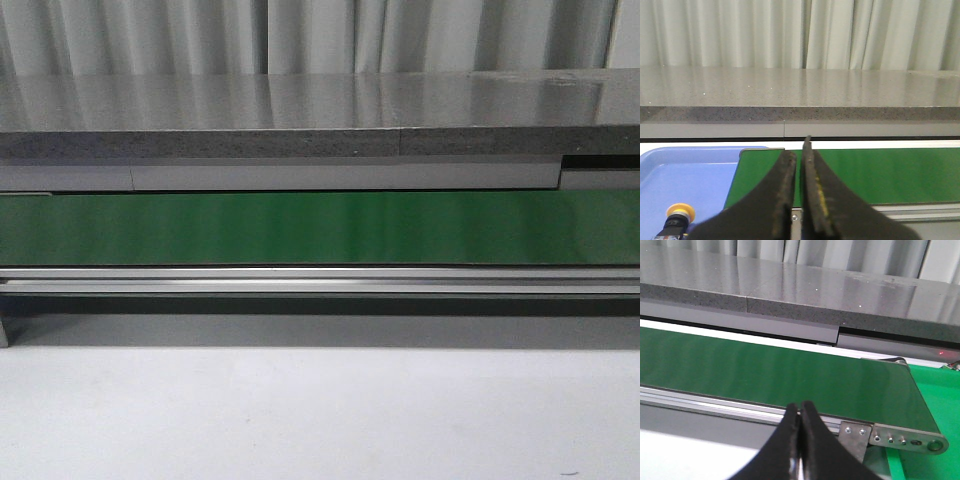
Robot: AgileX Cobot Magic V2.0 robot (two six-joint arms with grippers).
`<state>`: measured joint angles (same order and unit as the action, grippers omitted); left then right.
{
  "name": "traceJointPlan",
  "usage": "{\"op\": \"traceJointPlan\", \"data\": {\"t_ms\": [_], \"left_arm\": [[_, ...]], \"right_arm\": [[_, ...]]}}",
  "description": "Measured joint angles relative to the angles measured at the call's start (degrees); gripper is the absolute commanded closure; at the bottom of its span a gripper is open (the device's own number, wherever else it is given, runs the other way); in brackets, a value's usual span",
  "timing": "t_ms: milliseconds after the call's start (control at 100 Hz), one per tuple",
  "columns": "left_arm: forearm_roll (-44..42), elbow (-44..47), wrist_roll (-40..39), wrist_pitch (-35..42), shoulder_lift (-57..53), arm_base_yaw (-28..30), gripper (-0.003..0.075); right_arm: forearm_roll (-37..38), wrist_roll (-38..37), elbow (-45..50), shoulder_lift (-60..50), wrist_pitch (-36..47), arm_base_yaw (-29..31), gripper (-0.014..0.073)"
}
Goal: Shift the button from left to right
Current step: 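Move the left gripper down over the yellow push button in the blue tray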
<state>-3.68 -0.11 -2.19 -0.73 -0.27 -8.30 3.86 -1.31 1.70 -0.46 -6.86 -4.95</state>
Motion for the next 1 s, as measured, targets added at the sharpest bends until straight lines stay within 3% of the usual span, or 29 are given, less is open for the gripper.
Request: {"op": "traceJointPlan", "data": {"t_ms": [550,760,1000], "left_arm": [[1.30,0.00,0.00,-0.65,0.00,0.00,0.0715],[4.84,-3.14,0.00,-10.63,0.00,0.00,0.0715],[6.13,-15.93,0.00,-24.39,8.26,0.00,0.0715]], "right_arm": [[0.00,0.00,0.00,0.00,0.00,0.00,0.0662],[0.00,0.00,0.00,0.00,0.00,0.00,0.0662],[0.00,0.00,0.00,0.00,0.00,0.00,0.0662]]}}
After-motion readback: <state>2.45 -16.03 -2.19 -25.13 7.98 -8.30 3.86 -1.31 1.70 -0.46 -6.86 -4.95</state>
